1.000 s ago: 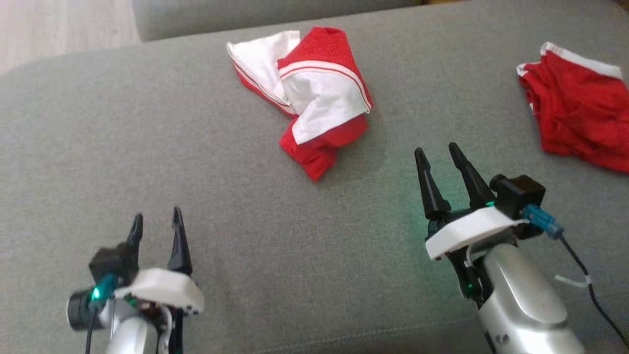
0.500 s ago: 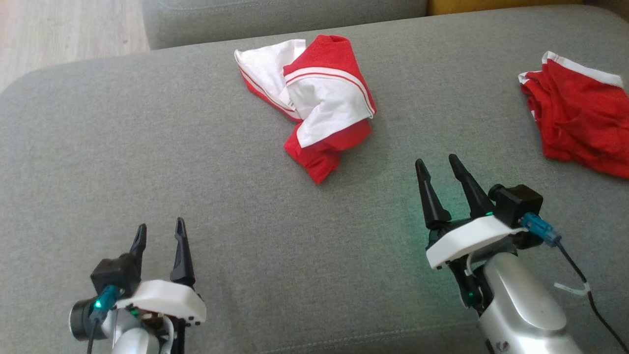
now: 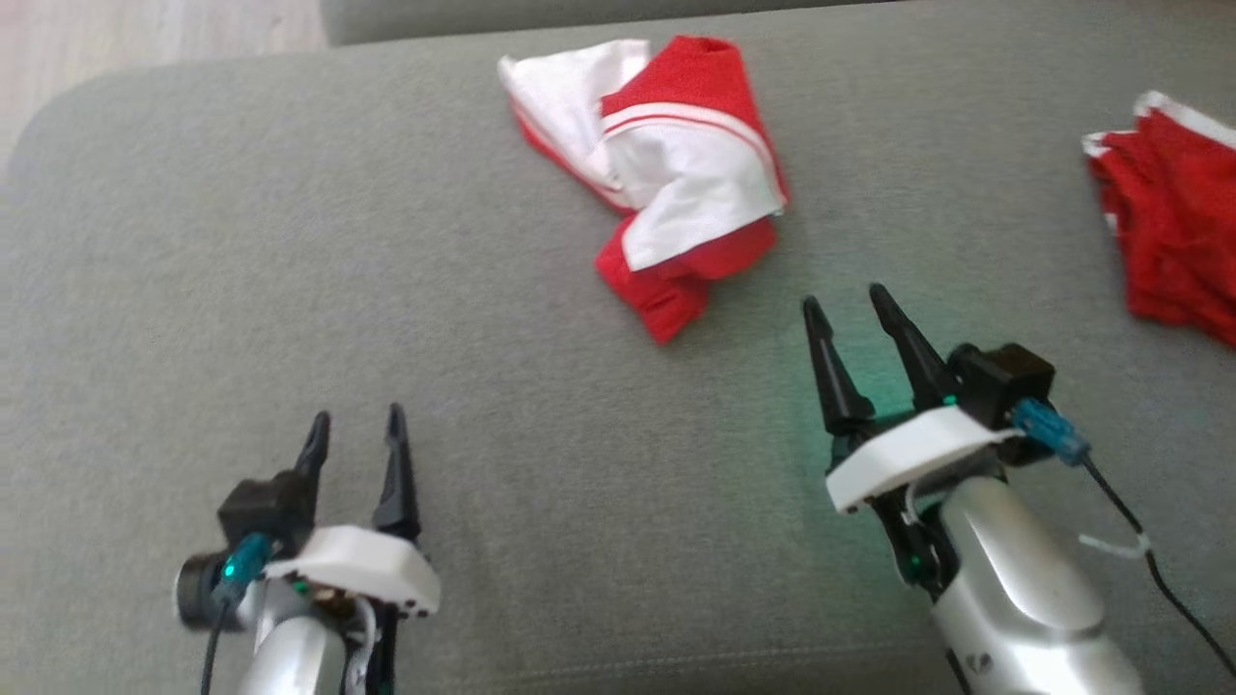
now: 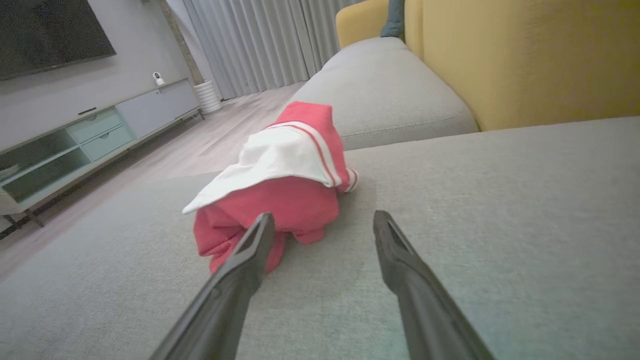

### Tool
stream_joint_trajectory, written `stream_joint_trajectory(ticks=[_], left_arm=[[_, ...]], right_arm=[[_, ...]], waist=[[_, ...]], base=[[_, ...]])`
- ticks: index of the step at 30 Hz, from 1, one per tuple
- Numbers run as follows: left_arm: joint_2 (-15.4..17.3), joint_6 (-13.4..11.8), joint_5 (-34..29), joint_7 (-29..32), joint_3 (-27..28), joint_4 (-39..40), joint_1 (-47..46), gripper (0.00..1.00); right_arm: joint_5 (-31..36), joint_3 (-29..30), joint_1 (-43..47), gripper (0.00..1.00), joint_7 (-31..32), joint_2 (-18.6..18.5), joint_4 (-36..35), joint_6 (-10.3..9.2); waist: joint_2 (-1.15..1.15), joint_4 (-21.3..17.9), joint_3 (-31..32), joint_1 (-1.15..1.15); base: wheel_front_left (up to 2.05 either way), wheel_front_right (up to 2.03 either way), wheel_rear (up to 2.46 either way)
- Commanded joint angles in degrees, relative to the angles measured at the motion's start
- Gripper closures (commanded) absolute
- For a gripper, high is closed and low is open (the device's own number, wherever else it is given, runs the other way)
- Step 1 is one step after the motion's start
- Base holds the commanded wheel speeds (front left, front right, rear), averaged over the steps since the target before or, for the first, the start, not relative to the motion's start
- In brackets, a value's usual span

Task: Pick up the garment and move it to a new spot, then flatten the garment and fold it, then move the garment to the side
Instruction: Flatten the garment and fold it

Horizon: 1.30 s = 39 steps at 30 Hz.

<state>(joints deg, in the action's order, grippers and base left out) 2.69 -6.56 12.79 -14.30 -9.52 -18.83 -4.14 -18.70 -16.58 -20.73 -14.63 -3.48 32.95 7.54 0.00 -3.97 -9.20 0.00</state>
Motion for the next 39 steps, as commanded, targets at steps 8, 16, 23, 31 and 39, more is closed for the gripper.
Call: stream_joint_trajectory(ticks=[8,16,23,31,39], left_arm=[[0.20,-0.80,1.79,-0.70,-2.62,0.69,-4.26,0.00],[0.19,-1.06,2.59,-0.70,-4.19,0.87,-5.10,0.00],[0.19,-1.33,2.39,-0.70,-5.40,1.03,-5.72,0.00],[0.19,-1.45,2.52,-0.70,-6.24,1.04,-6.19,0.00],[0.19,-1.21,3.08,-0.70,-6.73,0.28,-6.20,0.00]], right_arm=[[-1.26,-5.28,-6.98,0.00,-0.37,0.60,0.92,-0.05],[-5.08,-7.28,-10.03,0.00,-0.37,0.60,5.31,-0.05],[-7.10,-8.43,-11.61,0.00,-0.37,0.60,6.10,-0.05],[-12.00,-7.29,-10.79,0.00,-0.37,0.60,2.90,-0.05],[-13.77,-4.98,-11.35,1.00,-0.37,0.60,1.01,-0.05]], waist=[[0.00,7.55,-3.15,0.00],[0.00,11.44,-5.09,0.00],[0.00,12.67,-6.16,0.00],[0.00,12.75,-6.15,0.00],[0.00,12.07,-5.25,0.00]], base=[[0.00,0.00,0.00],[0.00,0.00,0.00],[0.00,0.00,0.00],[0.00,0.00,0.00],[0.00,0.00,0.00]])
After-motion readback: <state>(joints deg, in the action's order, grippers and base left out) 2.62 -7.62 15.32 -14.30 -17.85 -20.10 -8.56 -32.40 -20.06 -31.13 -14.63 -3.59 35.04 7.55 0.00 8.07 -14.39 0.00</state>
